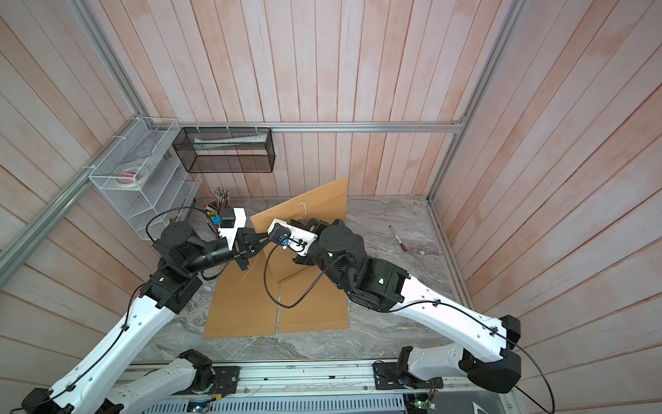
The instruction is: Open the file bag
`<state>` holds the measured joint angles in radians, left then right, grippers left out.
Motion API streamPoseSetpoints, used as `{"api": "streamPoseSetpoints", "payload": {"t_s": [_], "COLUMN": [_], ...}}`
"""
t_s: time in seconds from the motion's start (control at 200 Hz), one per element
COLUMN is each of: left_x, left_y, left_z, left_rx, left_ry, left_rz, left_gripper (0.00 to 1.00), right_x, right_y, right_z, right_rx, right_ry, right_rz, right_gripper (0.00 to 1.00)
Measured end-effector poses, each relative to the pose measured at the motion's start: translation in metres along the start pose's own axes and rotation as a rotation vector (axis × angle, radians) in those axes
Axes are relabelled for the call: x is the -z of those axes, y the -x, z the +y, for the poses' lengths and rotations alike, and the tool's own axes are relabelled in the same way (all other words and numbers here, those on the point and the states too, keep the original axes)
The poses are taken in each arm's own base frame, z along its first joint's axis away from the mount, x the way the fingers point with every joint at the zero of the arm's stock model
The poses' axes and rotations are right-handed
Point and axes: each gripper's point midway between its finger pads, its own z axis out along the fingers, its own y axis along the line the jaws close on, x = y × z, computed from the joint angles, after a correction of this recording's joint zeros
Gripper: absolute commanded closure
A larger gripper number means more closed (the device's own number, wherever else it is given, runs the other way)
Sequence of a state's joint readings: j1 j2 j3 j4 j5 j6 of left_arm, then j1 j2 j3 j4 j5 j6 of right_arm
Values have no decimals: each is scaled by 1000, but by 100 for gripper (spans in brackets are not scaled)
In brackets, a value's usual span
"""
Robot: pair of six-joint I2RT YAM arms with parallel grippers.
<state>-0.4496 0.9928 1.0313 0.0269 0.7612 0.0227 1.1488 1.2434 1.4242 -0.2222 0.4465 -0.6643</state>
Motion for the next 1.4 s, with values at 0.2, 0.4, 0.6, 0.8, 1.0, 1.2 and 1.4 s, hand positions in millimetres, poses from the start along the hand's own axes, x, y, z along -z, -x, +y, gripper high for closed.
{"api": "streamPoseSetpoints", "payload": {"t_s": [0.2, 0.4, 0.6, 0.8, 1.0, 1.2, 1.4], "left_x": [1, 5, 6, 7, 11, 15, 19], "left_y": [3, 8, 13, 12, 12, -2, -2], "left_z": [5, 6, 6, 5, 9, 14, 18], "left_rx": [-2, -2, -1, 2, 17, 32, 10], "left_ry": [16, 25, 26, 27, 61, 106, 136], "left_rz": [-18, -47, -72, -86, -136, -207, -283], "left_gripper": [100, 100, 100, 100, 100, 100, 100], "right_x": [5, 15, 17, 15, 28, 45, 37], "right_y": [1, 6, 2, -7, -2, 20, 24], "right_z": [1, -4, 0, 9, -7, -23, -18], "right_rx": [-22, -65, -87, -102, -254, -515, -721], "right_ry": [17, 21, 34, 47, 5, 5, 58], "right_rz": [-9, -38, -37, -20, -76, -223, -292], "right_gripper": [100, 100, 100, 100, 77, 58, 58]}}
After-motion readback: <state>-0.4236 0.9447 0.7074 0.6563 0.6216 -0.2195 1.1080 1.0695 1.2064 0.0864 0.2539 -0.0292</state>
